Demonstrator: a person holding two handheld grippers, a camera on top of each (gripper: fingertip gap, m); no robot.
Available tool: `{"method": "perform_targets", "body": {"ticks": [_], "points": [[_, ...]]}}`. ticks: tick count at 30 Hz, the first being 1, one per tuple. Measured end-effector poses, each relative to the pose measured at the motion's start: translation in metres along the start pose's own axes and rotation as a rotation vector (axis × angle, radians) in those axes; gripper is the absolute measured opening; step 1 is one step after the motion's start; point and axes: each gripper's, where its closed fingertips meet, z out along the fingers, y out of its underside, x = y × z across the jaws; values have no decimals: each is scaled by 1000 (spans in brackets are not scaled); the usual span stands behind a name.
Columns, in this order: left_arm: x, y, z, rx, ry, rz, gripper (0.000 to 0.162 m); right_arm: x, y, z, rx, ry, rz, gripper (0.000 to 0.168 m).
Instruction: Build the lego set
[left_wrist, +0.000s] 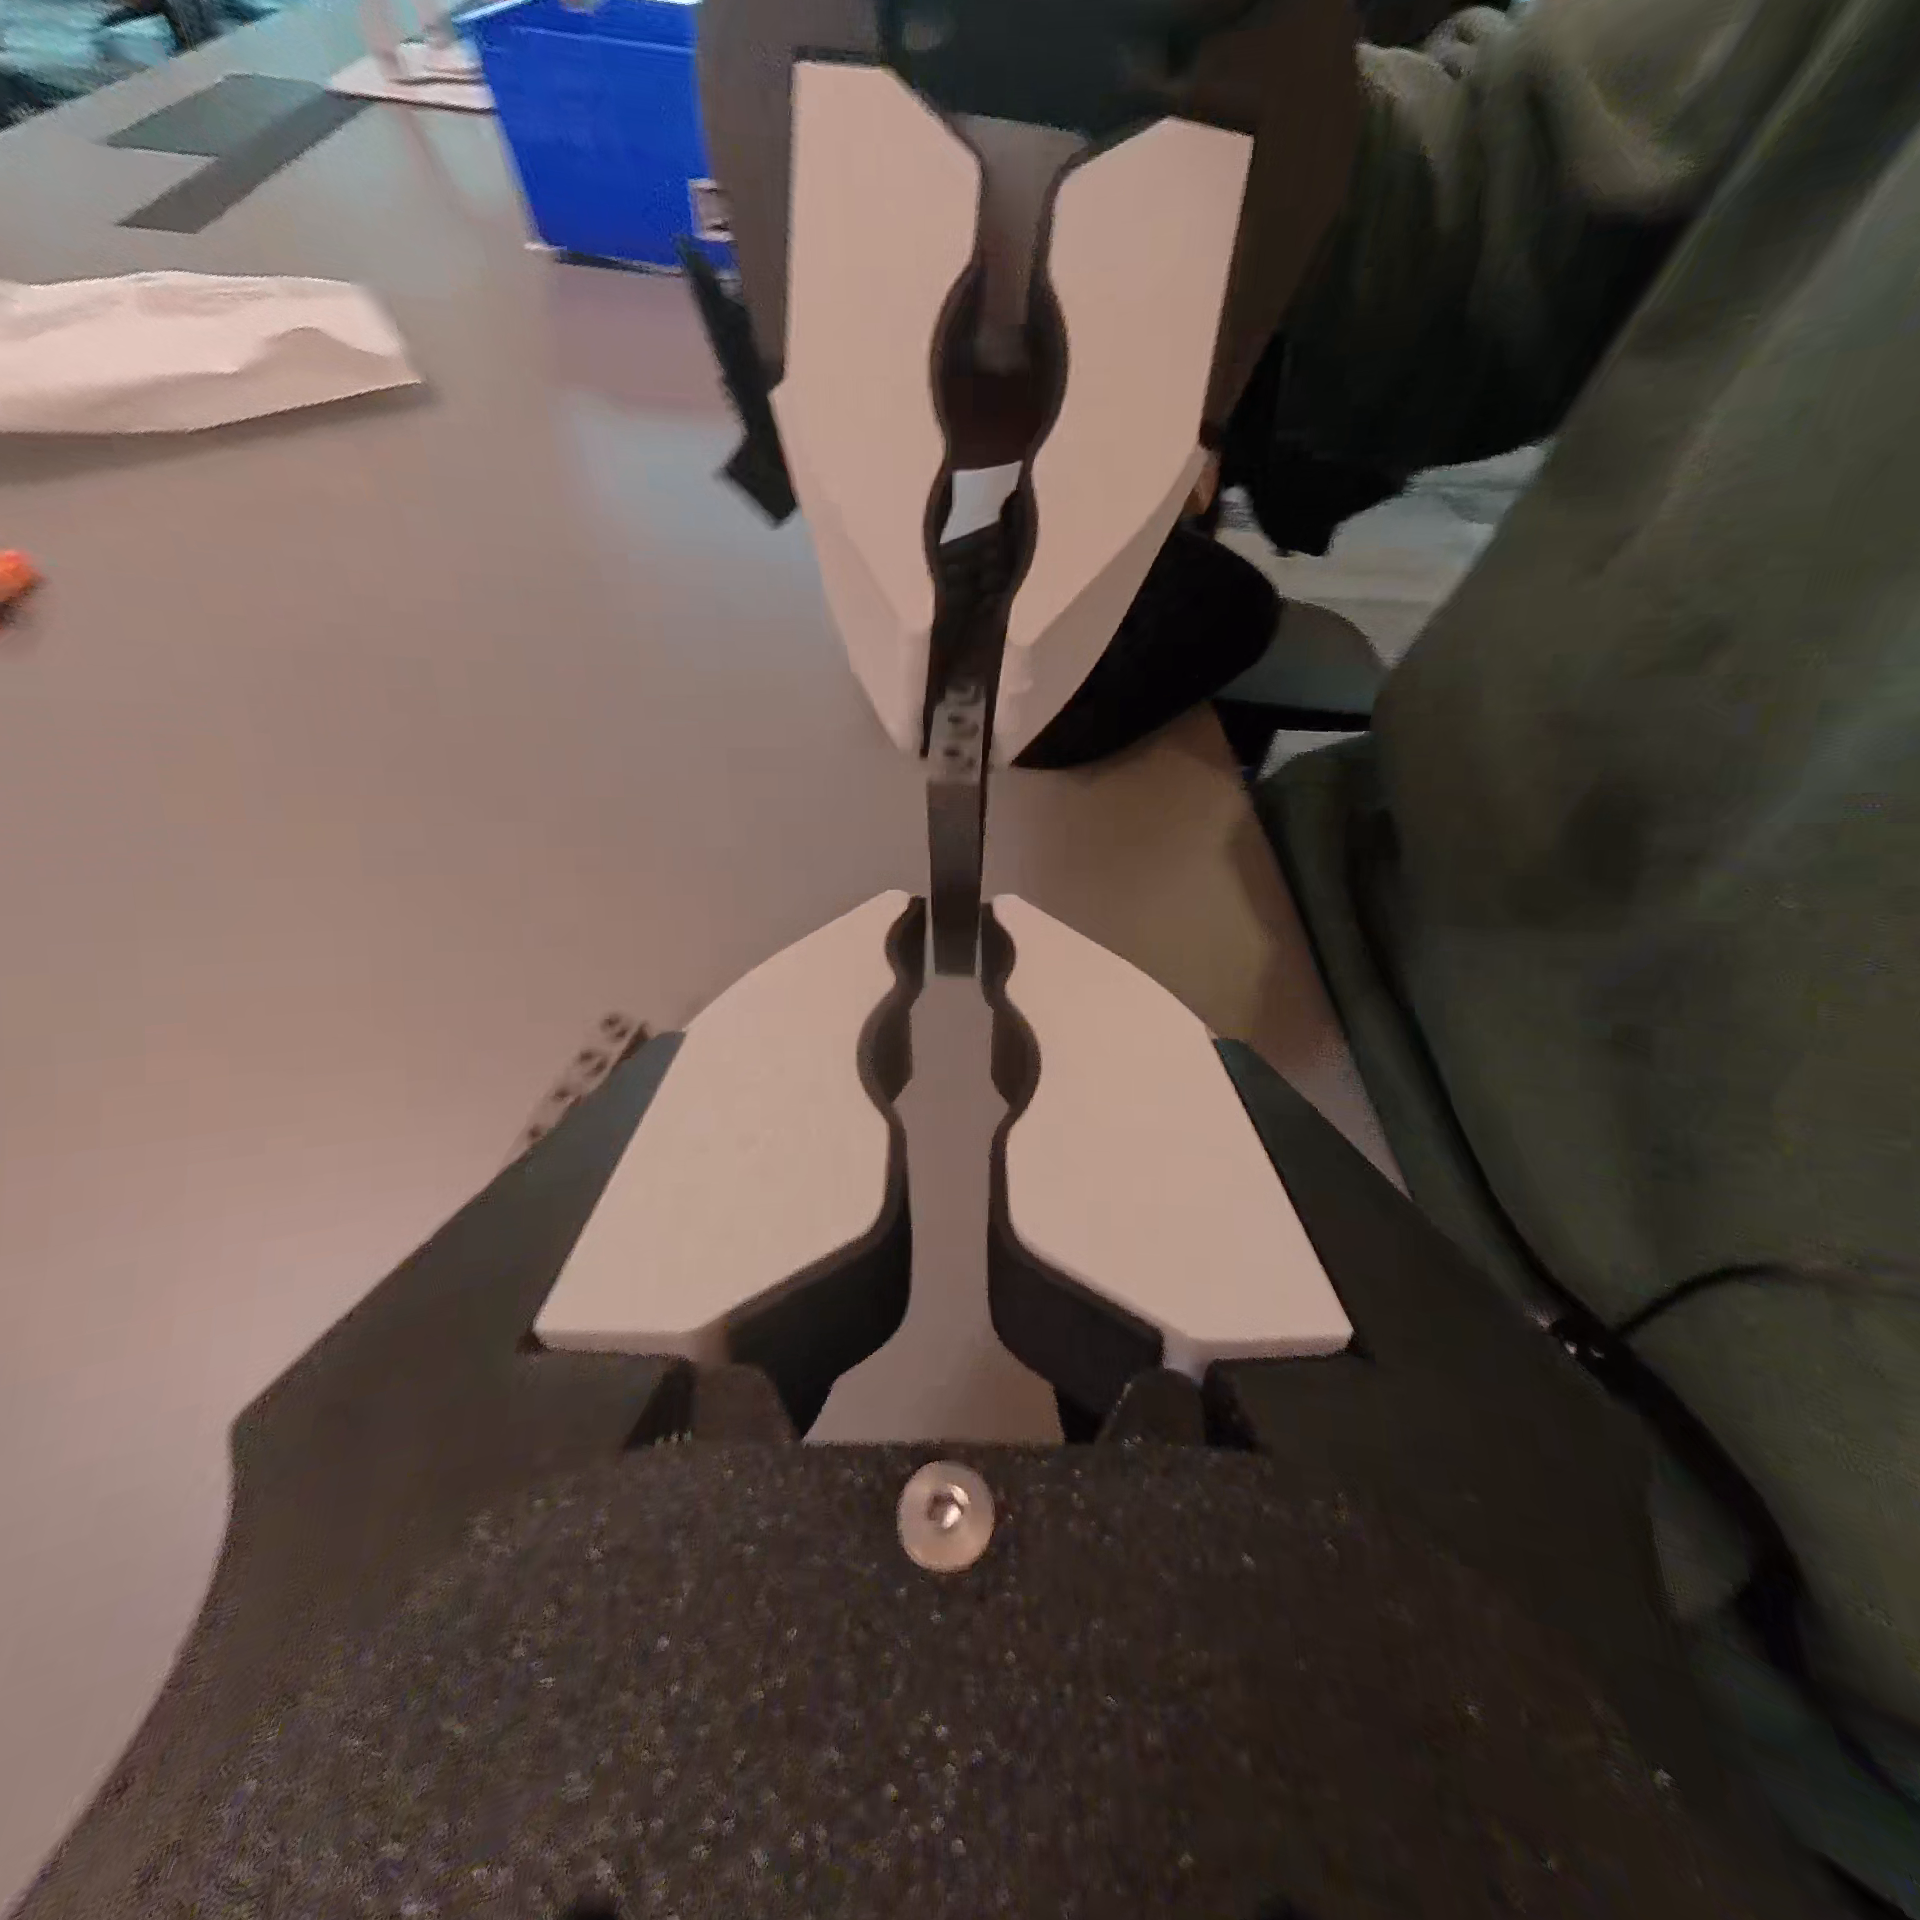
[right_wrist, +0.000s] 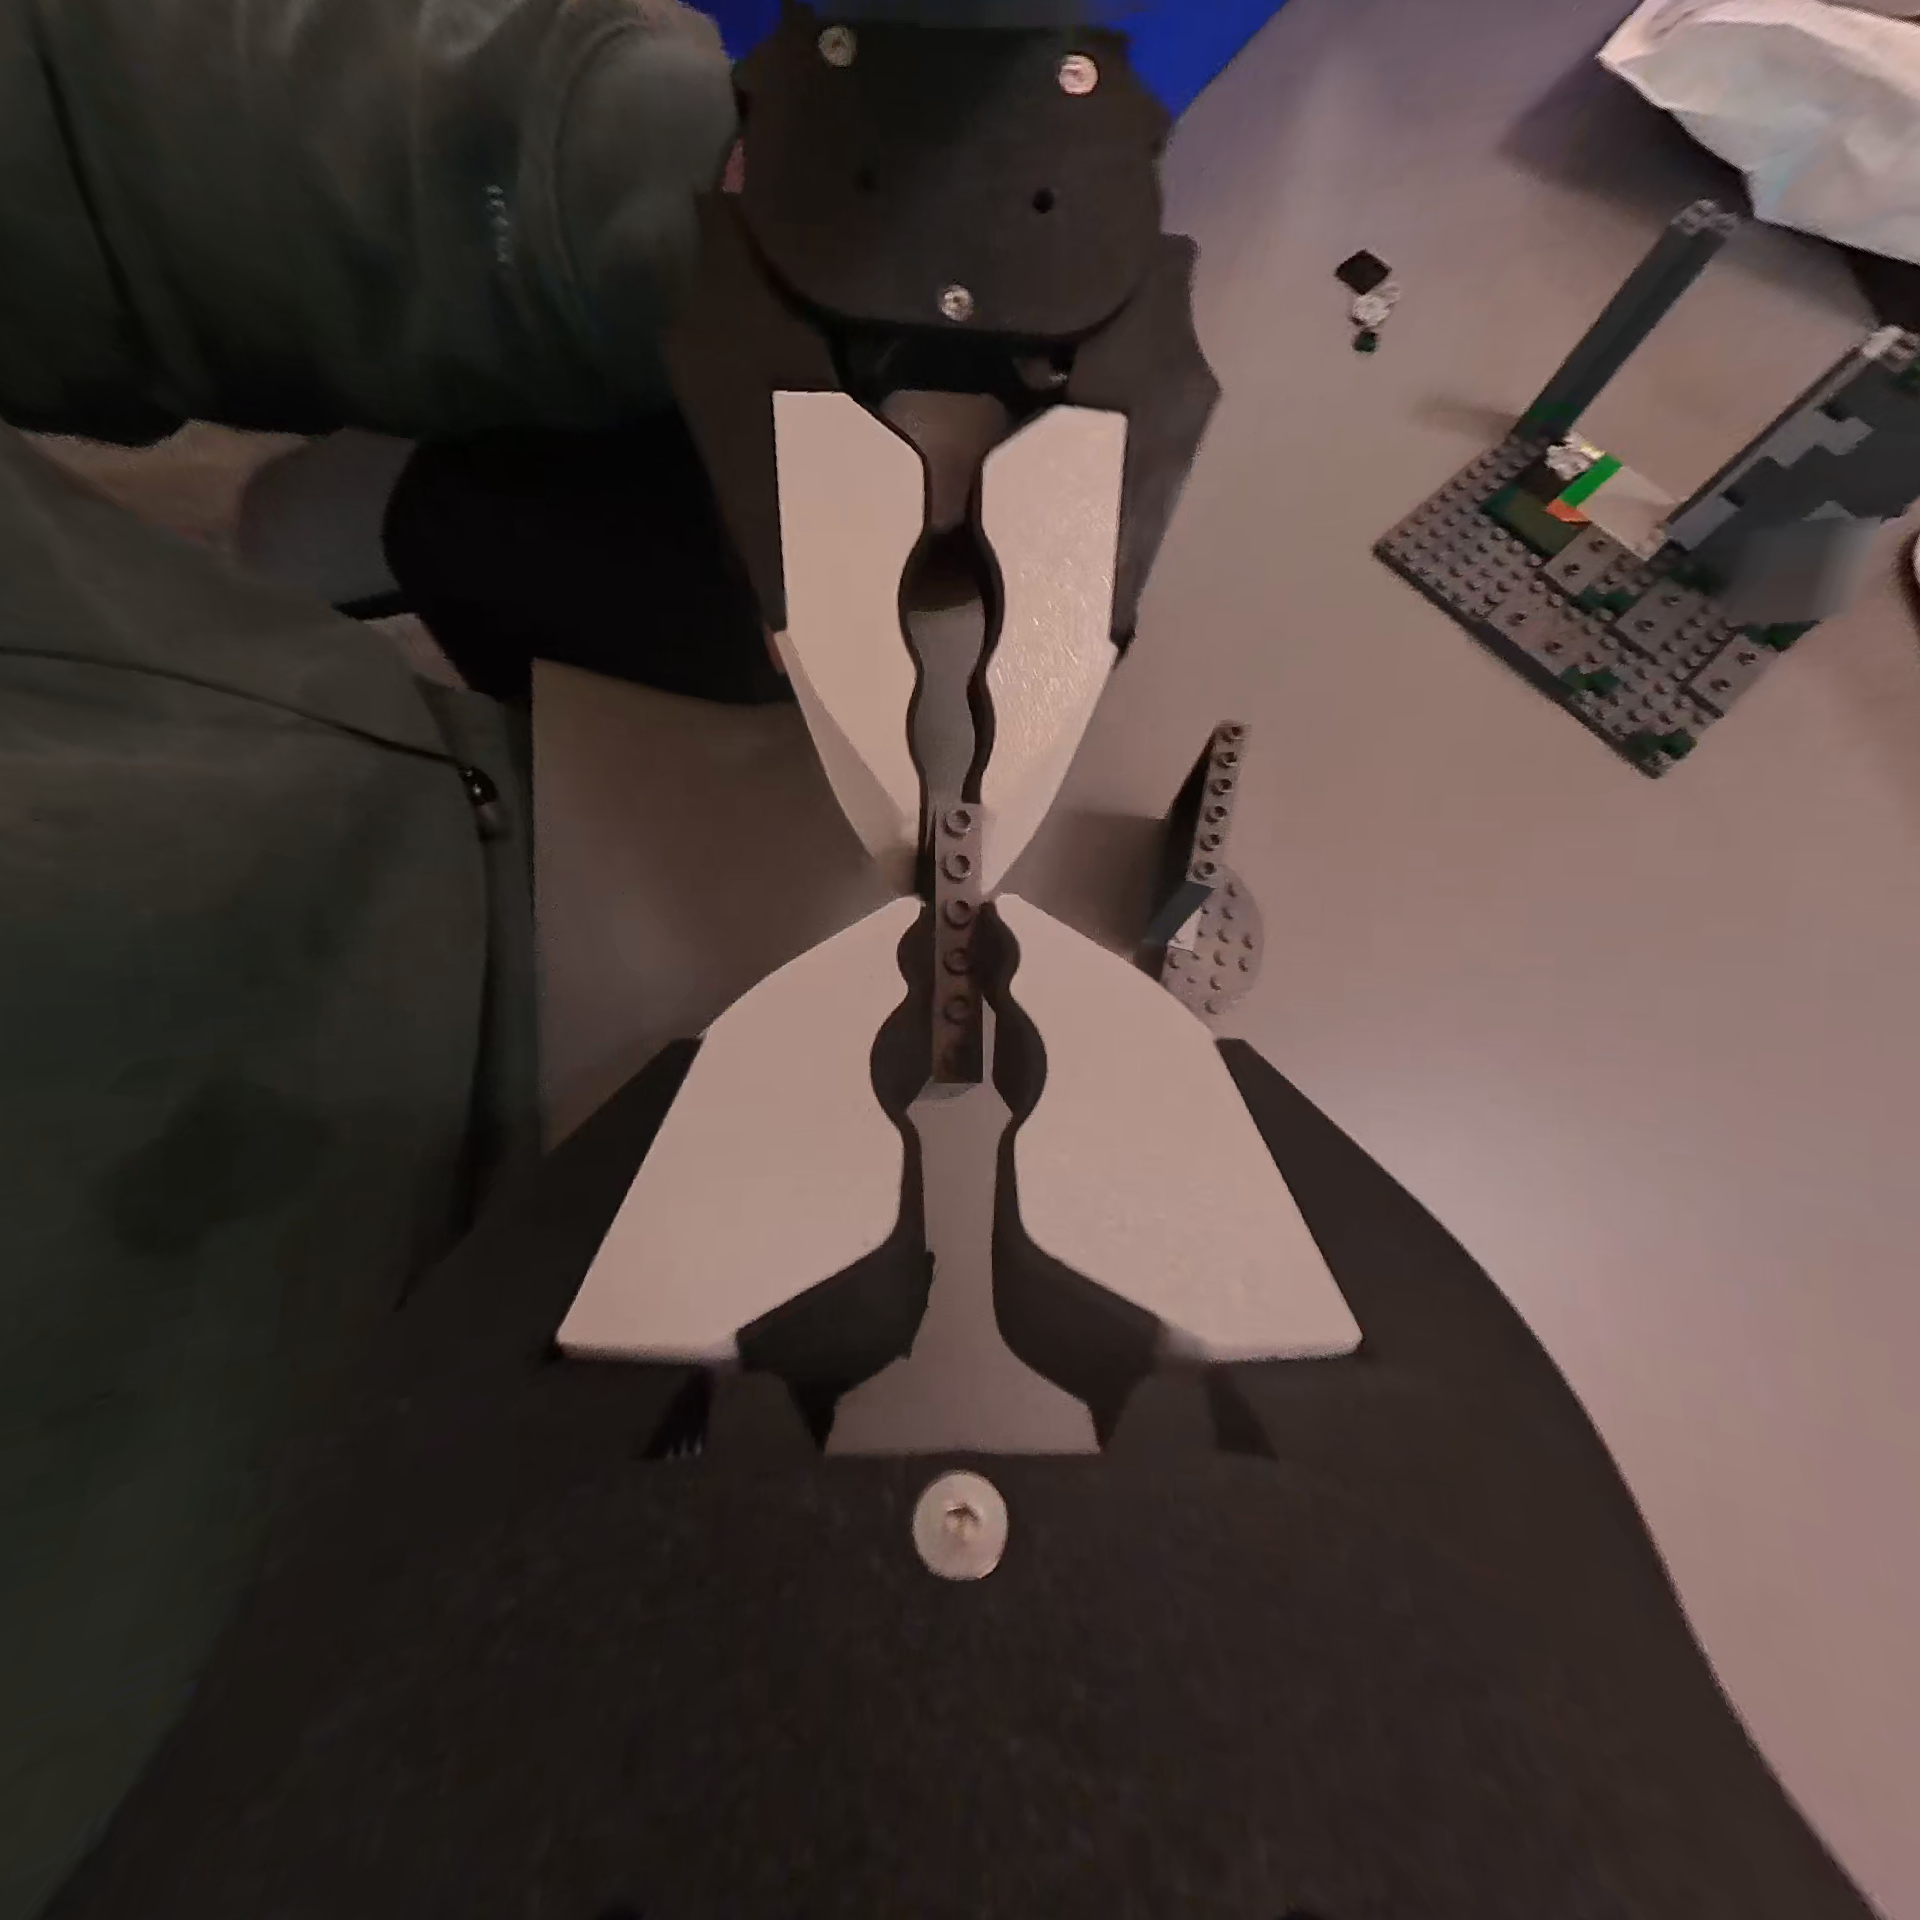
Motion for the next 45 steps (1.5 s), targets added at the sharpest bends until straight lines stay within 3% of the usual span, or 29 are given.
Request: {"method": "perform_targets", "body": {"ticks": [1,4,7,12,18,19,23,28,35,45], "points": [[-9,3,-5,-11,-73,-10,17,6,1,-2,14,12,24,7],[-40,17,-32,-104,-368,-23,21,29,12,-10,41,59,85,7],[-61,48,-58,-259,-559,-89,27,54,29,-16,46,112,136,7],[-73,75,-46,-247,-536,-271,21,70,36,-16,118,102,188,7],[-91,78,-25,-273,-508,-277,18,75,41,-14,166,81,208,7],[-93,77,-23,-273,-492,-266,6,76,43,-14,166,80,205,7],[-100,75,-18,-300,-401,-148,1,77,48,-16,174,64,203,7],[-110,68,-5,-299,-119,31,1,77,49,-15,193,35,203,7],[-136,40,23,-232,202,125,1,77,46,-19,204,20,213,7],[-154,29,60,-366,417,264,7,81,59,-18,153,41,246,7]]}}
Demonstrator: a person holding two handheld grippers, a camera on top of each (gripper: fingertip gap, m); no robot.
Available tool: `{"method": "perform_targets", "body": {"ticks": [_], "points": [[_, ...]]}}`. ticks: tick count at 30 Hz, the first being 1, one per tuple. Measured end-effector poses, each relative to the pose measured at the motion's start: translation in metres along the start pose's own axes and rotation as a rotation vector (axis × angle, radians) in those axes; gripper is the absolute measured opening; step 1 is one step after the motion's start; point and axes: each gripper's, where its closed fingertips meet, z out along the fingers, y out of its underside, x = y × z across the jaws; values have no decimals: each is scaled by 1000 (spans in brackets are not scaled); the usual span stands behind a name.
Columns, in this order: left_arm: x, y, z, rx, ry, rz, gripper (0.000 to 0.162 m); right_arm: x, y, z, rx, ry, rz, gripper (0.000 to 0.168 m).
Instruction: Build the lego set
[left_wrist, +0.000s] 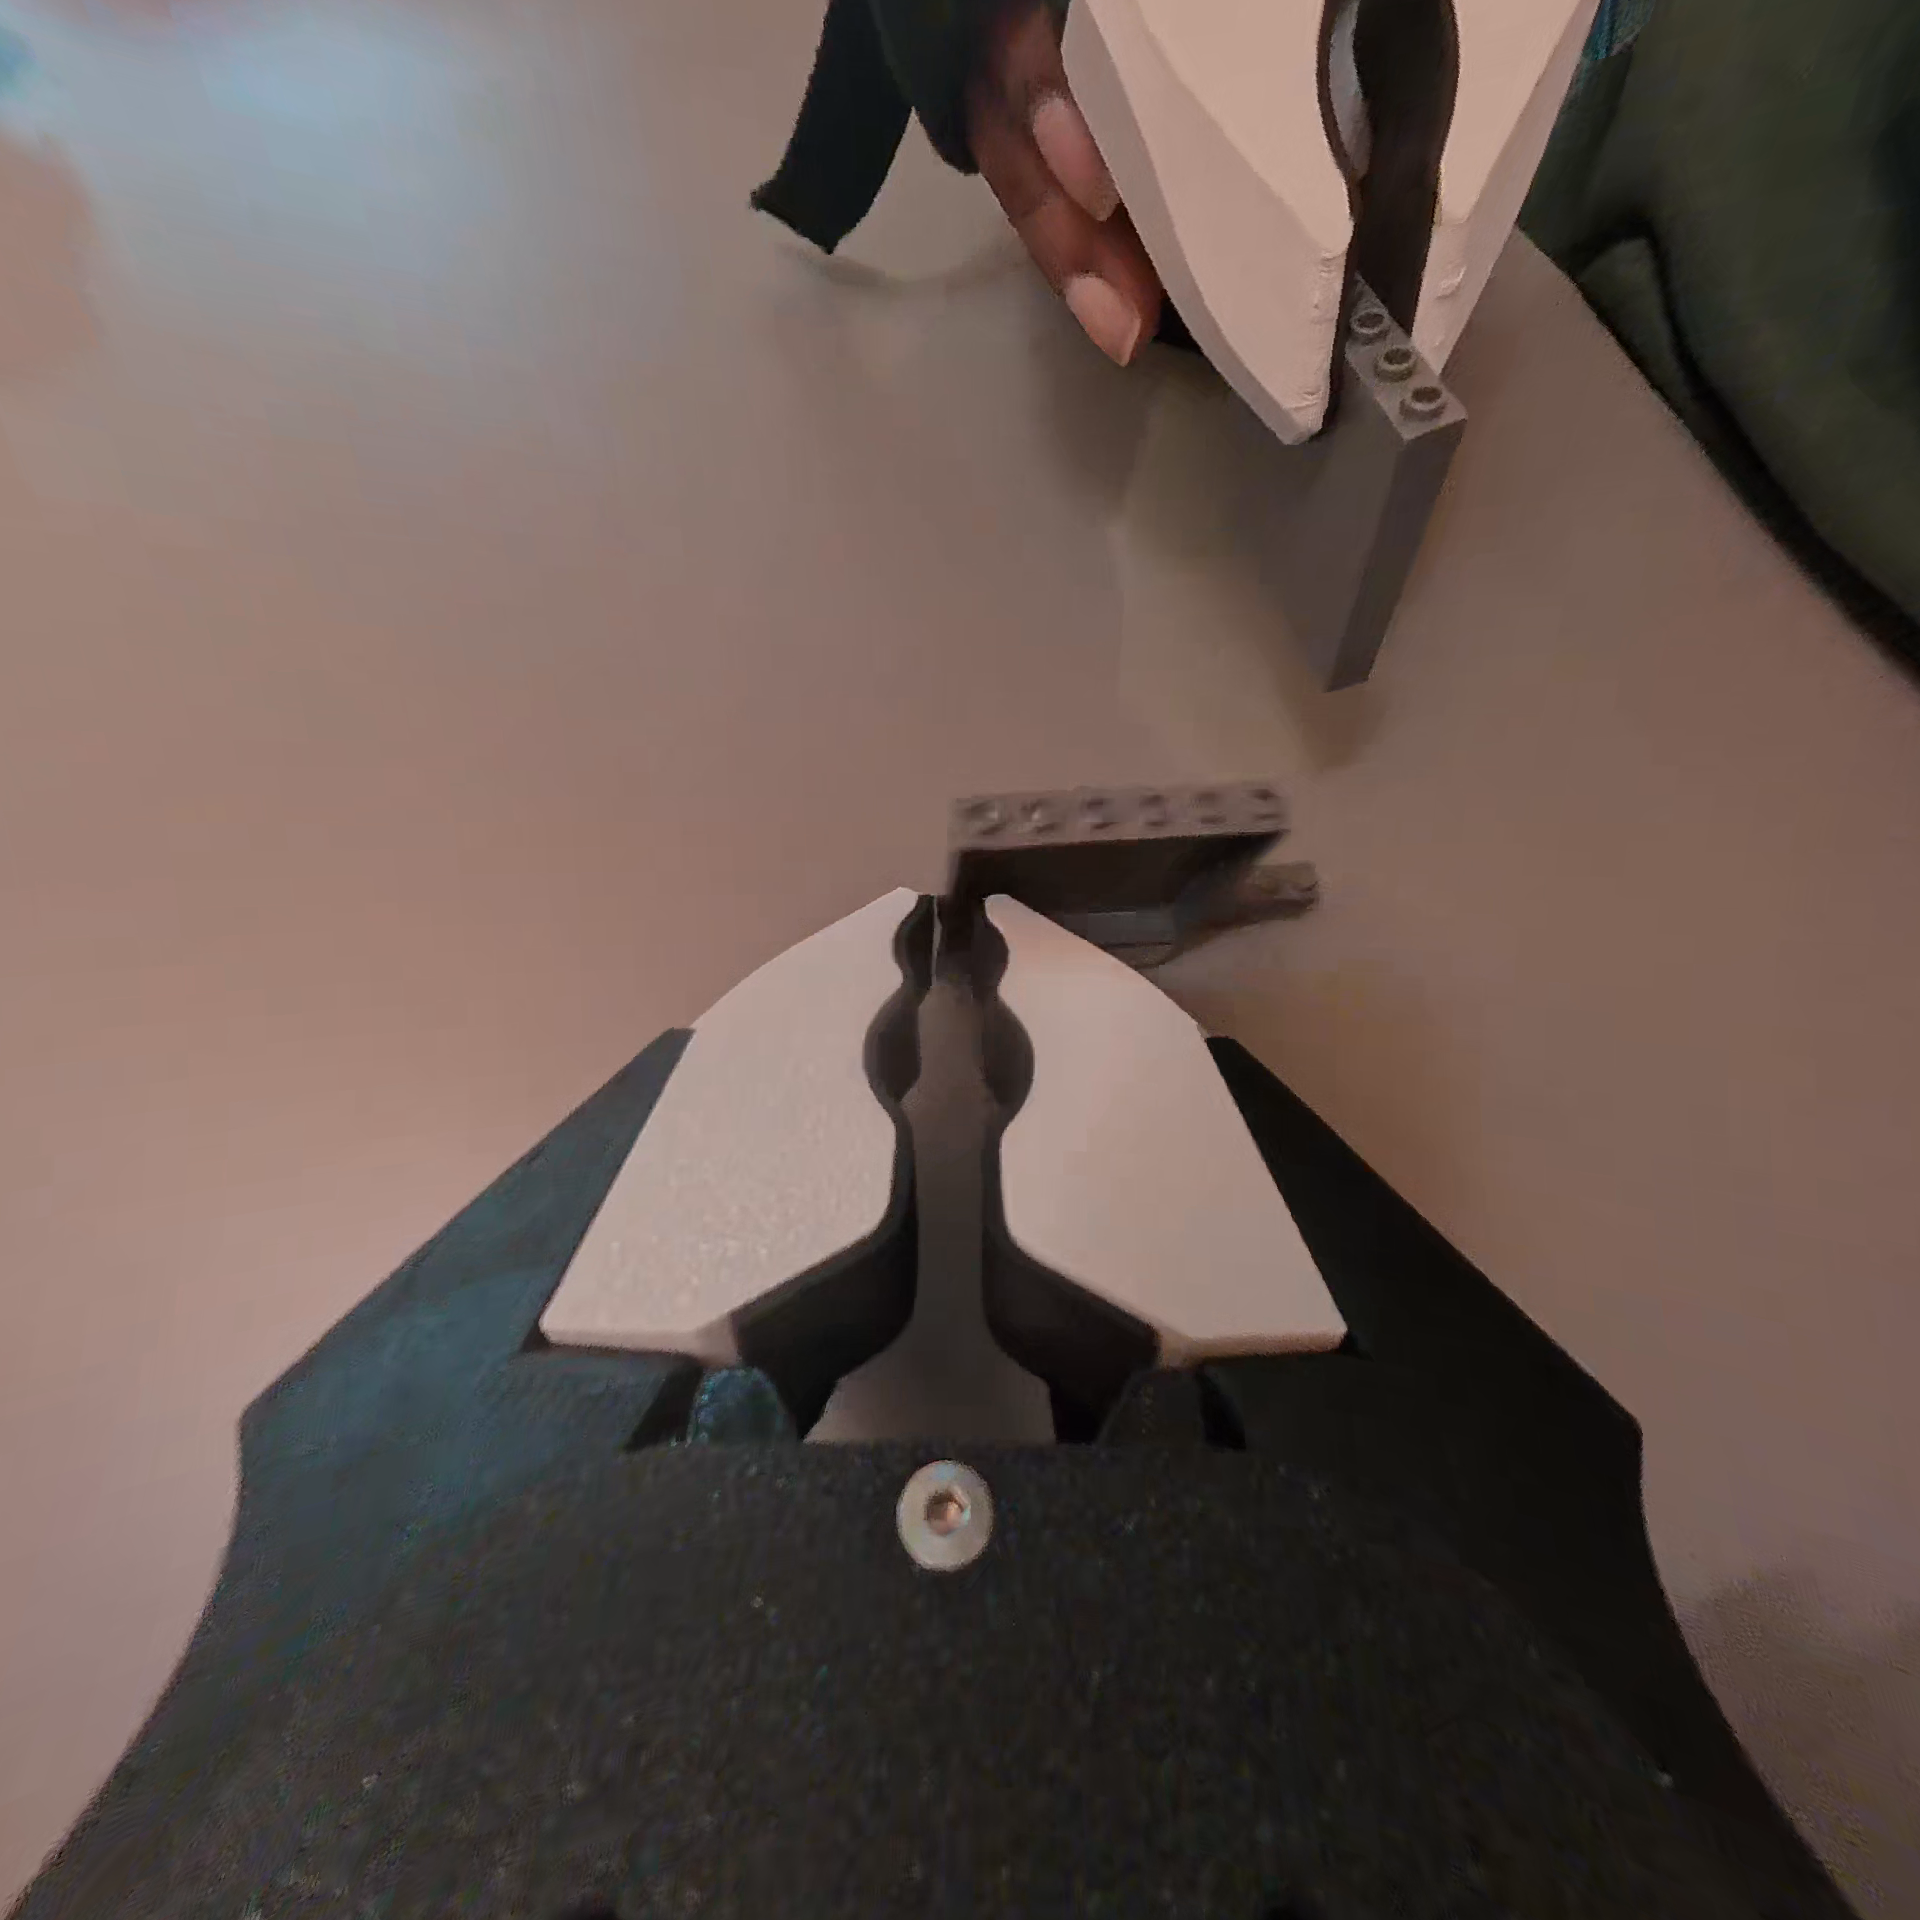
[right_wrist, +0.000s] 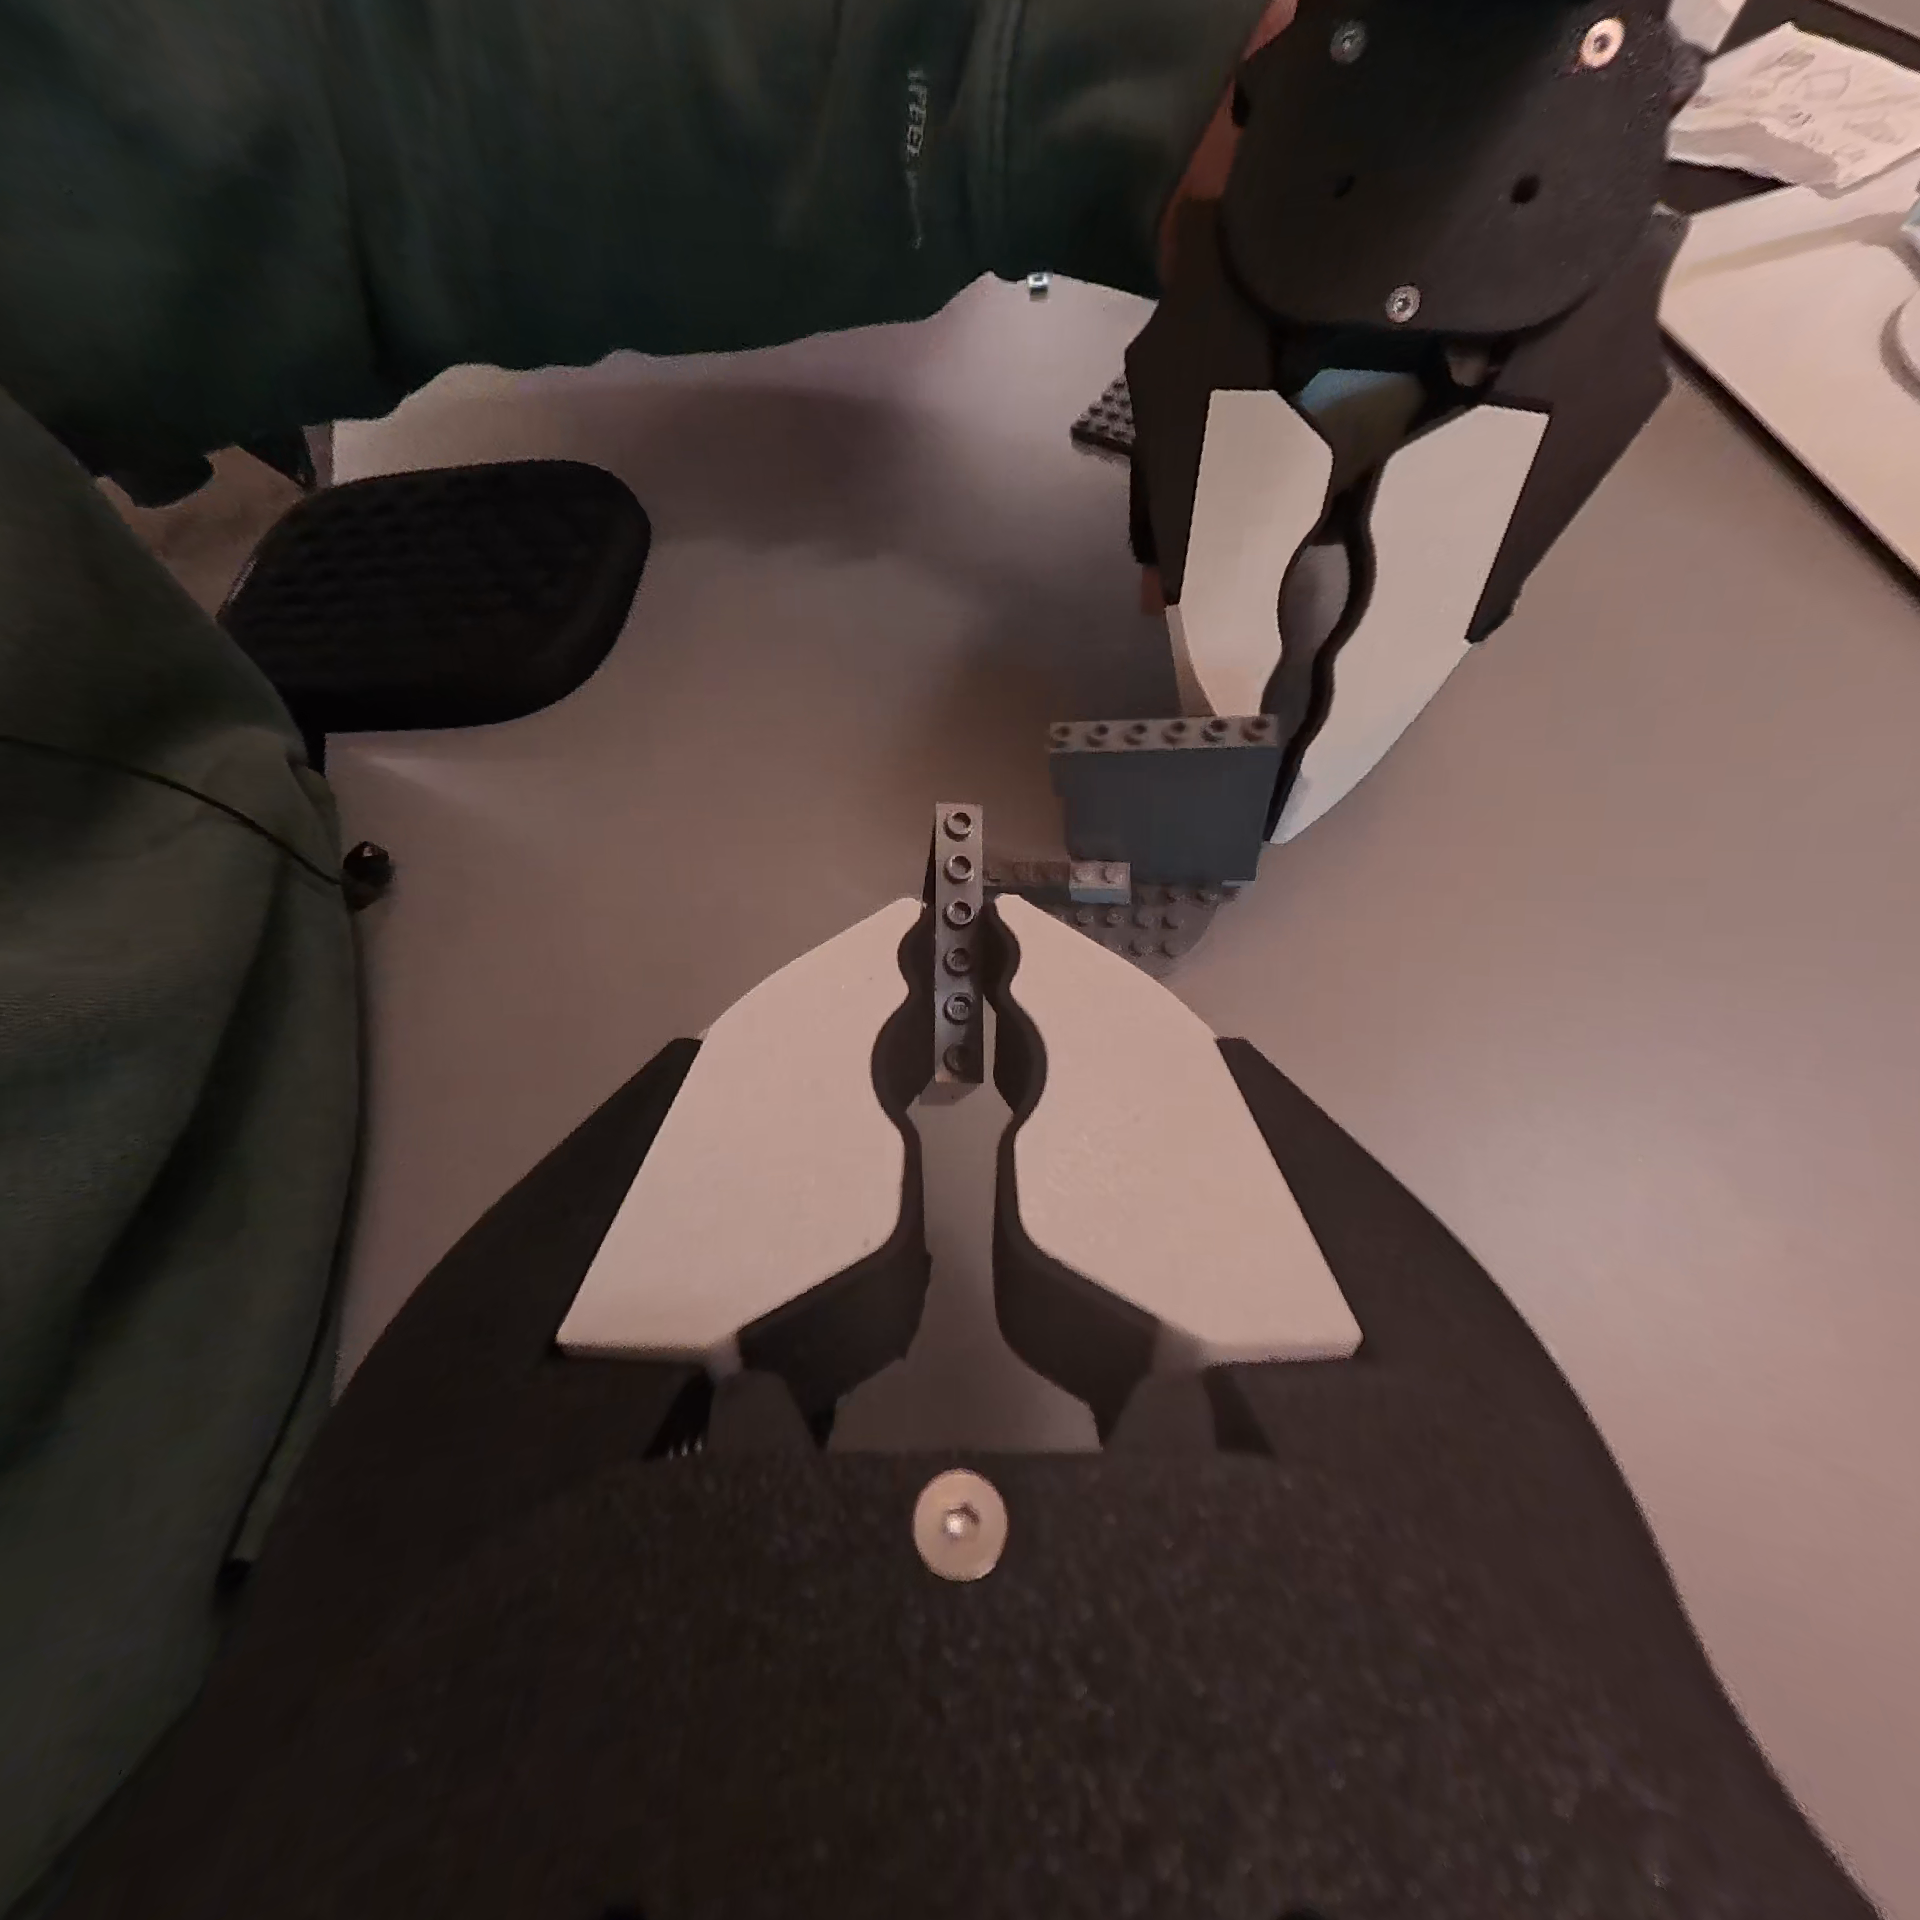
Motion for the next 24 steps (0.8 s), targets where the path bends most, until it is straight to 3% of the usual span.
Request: {"method": "perform_targets", "body": {"ticks": [7,15,19,24], "points": [[2,-7,-25,29,-180,-71,31,6,6,2,-18,13,1,7],[44,-24,-49,59,-638,-206,20,7,1,3,-5,46,34,7],[82,-43,-18,159,-635,-272,25,-10,-17,4,72,-4,42,7],[112,-60,-3,379,-505,-368,26,-44,-41,0,150,-85,31,7]]}}
